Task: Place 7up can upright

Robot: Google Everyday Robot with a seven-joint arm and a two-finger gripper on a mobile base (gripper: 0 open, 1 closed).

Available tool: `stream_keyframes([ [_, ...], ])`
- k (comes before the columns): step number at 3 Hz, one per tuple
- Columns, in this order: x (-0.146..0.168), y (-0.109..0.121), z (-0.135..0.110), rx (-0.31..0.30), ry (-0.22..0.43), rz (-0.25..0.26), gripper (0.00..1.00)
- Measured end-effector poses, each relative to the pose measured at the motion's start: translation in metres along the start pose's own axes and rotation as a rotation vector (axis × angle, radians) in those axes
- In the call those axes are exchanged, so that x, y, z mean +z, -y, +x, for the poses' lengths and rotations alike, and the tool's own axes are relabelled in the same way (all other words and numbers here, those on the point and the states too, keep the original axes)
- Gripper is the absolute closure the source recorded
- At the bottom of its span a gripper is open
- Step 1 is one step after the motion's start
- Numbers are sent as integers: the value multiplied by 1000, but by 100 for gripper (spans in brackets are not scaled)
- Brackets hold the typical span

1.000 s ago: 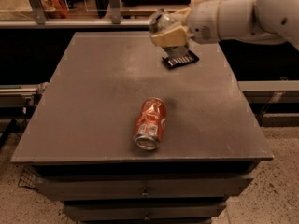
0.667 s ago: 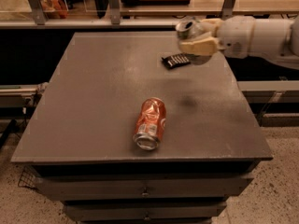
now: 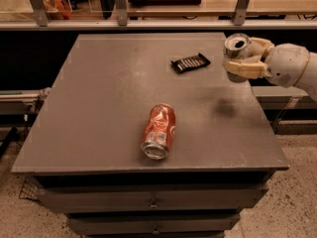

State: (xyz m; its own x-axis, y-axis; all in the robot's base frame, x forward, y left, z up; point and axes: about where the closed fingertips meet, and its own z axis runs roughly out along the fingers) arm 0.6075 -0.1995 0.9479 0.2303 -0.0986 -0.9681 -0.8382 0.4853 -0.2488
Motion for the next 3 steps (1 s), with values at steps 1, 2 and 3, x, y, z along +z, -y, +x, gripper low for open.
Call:
stream_keyframes([
  [1, 0, 0, 12, 34, 52, -16, 100],
  [2, 10, 0, 22, 92, 77, -52, 100],
  [3, 17, 1, 34, 180, 85, -85, 85],
])
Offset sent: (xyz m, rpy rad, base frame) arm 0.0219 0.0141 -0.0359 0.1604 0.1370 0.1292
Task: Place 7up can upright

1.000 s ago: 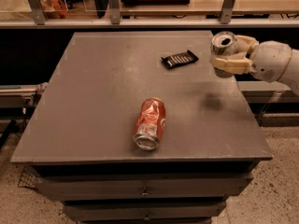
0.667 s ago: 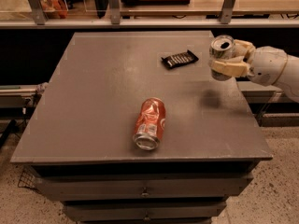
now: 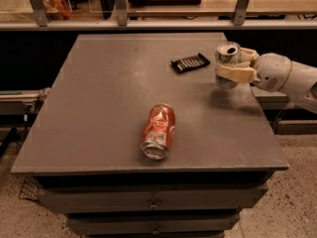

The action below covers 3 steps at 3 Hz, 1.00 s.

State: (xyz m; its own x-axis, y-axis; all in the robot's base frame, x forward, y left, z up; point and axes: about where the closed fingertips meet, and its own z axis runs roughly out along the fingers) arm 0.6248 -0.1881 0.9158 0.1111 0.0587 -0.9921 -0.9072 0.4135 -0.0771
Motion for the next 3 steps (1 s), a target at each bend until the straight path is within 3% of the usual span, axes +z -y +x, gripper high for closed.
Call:
stream_keyframes([
  [1, 1, 5, 11, 94, 6, -6, 54],
  [2, -3, 6, 20, 136, 39, -1, 31],
  [3, -11, 1, 25, 129, 51, 3, 7],
])
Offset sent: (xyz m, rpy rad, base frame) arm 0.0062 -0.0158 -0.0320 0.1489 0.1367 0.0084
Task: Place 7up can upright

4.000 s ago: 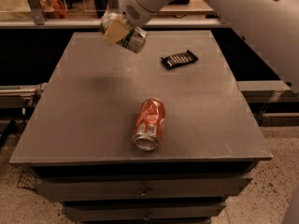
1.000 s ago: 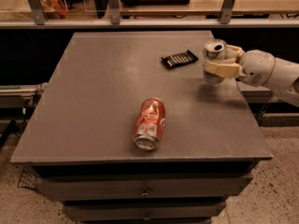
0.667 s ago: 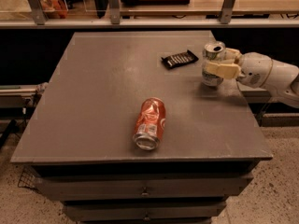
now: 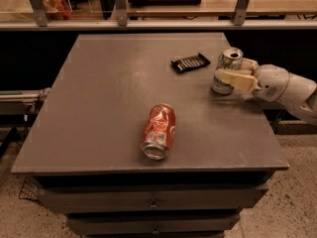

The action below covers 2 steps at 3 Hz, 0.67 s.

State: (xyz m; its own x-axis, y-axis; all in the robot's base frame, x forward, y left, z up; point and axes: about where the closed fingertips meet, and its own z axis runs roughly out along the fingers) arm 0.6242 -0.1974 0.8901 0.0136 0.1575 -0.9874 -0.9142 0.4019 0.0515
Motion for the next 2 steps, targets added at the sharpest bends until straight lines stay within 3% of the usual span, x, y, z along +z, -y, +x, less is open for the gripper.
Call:
stream_keyframes([
  [1, -15, -7, 4, -22, -14, 17, 0],
  [2, -48, -15, -6, -64, -60, 72, 0],
])
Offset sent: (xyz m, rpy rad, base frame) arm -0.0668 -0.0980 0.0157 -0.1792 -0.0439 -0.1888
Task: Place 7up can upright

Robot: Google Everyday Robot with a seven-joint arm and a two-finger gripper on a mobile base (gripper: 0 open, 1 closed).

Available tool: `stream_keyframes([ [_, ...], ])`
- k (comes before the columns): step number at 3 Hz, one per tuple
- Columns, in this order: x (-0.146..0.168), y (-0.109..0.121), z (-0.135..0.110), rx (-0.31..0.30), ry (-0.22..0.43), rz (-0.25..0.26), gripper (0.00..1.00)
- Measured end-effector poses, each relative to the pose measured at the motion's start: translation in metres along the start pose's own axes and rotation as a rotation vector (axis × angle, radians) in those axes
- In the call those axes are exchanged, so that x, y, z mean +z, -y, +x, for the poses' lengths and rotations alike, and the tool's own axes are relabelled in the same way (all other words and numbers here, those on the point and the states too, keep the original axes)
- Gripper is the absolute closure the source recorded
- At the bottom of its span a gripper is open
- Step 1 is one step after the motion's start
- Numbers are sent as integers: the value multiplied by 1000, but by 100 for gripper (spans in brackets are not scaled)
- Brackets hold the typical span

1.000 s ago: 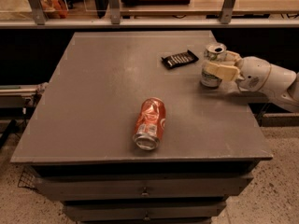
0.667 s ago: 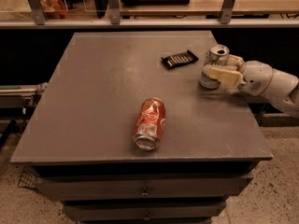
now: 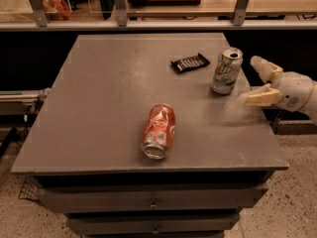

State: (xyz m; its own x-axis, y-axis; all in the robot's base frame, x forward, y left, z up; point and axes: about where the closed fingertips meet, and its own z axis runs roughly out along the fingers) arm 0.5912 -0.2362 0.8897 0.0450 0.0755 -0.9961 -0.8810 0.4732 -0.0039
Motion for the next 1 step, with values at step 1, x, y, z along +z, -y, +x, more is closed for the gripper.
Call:
stream_keyframes([
  [1, -15, -1, -6, -18, -16, 23, 0],
])
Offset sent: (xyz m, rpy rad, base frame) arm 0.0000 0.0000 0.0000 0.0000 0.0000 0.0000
